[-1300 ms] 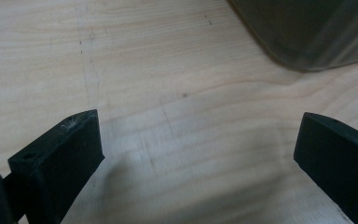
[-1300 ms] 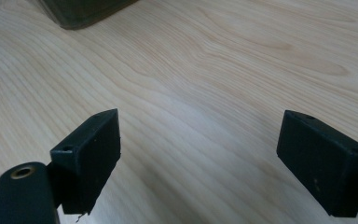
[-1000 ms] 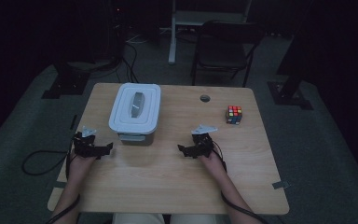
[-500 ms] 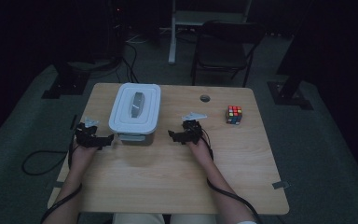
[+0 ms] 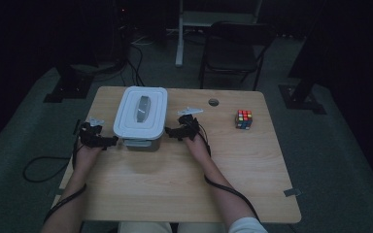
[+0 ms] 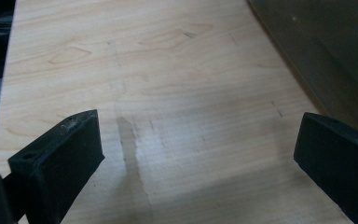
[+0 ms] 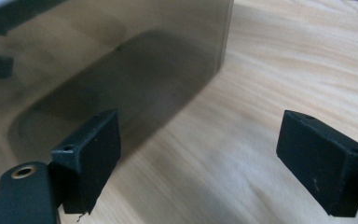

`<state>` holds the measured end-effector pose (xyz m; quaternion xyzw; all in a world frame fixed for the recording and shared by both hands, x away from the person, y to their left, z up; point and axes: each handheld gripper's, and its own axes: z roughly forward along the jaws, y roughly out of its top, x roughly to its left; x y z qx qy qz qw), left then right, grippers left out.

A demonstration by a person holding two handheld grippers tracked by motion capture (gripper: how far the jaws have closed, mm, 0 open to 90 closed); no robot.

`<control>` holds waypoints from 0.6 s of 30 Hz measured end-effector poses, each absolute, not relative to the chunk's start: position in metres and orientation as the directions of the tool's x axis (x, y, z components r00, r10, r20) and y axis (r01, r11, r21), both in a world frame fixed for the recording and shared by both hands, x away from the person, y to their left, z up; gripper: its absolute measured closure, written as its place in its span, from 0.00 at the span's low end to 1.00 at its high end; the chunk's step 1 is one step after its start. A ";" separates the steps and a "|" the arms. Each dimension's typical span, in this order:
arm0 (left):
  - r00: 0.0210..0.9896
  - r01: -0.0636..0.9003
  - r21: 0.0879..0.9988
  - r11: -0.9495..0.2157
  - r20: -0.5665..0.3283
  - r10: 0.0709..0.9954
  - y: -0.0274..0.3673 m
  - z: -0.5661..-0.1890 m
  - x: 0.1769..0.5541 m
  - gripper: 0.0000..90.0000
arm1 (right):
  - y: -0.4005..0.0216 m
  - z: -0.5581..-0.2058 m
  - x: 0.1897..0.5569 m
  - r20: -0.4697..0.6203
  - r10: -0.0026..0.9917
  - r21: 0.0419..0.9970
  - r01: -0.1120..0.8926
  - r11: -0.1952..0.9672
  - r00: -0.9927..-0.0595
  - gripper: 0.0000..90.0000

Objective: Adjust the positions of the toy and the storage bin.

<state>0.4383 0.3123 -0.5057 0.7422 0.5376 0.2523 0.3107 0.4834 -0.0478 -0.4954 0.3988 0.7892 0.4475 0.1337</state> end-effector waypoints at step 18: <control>0.312 0.630 0.742 -0.229 0.029 0.950 0.294 -0.491 0.465 0.02 | -0.041 -0.490 0.502 0.176 0.824 0.831 0.530 0.169 -0.539 0.16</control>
